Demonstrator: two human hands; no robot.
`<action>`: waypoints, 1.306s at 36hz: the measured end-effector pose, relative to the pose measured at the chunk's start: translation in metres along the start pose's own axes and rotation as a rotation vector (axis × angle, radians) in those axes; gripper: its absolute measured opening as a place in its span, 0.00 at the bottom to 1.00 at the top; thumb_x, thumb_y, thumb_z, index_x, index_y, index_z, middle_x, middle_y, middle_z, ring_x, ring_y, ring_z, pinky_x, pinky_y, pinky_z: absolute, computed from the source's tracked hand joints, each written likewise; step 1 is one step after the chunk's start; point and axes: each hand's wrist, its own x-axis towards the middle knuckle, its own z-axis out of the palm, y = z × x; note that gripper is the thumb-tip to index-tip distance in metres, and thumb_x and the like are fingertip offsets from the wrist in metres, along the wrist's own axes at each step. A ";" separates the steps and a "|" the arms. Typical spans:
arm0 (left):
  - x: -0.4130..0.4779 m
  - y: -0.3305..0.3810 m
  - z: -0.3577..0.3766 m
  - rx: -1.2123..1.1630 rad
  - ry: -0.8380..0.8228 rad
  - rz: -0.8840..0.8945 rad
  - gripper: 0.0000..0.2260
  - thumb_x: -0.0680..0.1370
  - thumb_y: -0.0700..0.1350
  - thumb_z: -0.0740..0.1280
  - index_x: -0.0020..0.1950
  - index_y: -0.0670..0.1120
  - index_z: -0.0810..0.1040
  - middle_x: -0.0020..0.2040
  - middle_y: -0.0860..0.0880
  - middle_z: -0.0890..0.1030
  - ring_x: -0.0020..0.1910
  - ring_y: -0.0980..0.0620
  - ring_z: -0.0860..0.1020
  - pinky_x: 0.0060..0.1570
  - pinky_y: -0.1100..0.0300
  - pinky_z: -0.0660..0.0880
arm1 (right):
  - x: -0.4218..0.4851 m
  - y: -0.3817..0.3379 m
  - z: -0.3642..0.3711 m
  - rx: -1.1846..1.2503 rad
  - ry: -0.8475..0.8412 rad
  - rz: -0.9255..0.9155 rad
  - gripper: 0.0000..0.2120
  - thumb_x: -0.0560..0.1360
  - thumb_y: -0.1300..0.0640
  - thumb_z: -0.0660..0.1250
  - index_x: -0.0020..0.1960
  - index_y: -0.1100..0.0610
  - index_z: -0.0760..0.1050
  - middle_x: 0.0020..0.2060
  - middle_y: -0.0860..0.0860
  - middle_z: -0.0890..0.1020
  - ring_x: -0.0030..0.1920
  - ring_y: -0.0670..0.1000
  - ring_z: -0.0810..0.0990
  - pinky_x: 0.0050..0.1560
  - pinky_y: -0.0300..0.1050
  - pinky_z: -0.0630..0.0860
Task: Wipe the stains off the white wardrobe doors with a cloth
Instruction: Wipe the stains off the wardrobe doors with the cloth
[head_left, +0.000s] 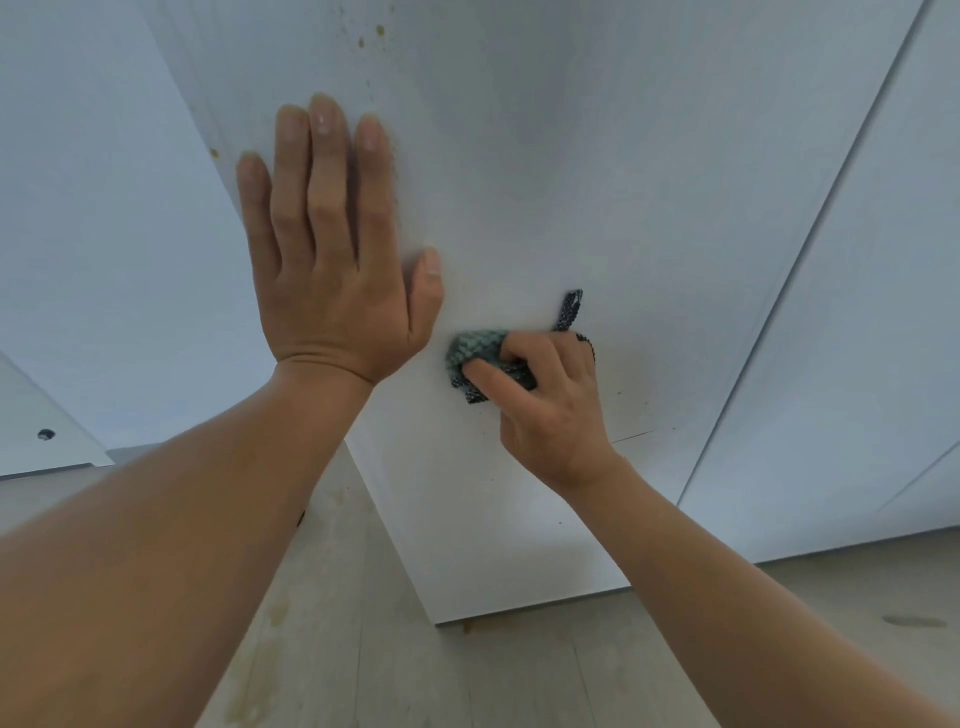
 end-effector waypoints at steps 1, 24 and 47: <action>0.000 0.000 0.000 -0.002 -0.001 0.001 0.32 0.81 0.54 0.58 0.78 0.34 0.63 0.75 0.30 0.68 0.76 0.33 0.60 0.76 0.34 0.59 | -0.004 0.003 -0.001 0.015 -0.007 -0.005 0.15 0.75 0.70 0.66 0.51 0.53 0.86 0.50 0.51 0.74 0.46 0.56 0.73 0.45 0.52 0.72; 0.000 0.001 0.000 0.001 0.006 0.003 0.32 0.81 0.54 0.56 0.78 0.34 0.63 0.74 0.30 0.69 0.75 0.33 0.61 0.76 0.35 0.58 | -0.065 0.034 -0.012 0.010 0.226 0.620 0.12 0.78 0.71 0.59 0.58 0.64 0.75 0.50 0.63 0.76 0.52 0.57 0.72 0.56 0.42 0.70; -0.001 0.002 -0.002 0.000 0.002 0.002 0.31 0.81 0.54 0.59 0.77 0.34 0.64 0.74 0.30 0.69 0.74 0.31 0.65 0.75 0.34 0.60 | -0.002 -0.024 0.010 0.095 0.244 0.349 0.12 0.78 0.69 0.64 0.55 0.55 0.77 0.47 0.60 0.78 0.48 0.59 0.74 0.49 0.61 0.73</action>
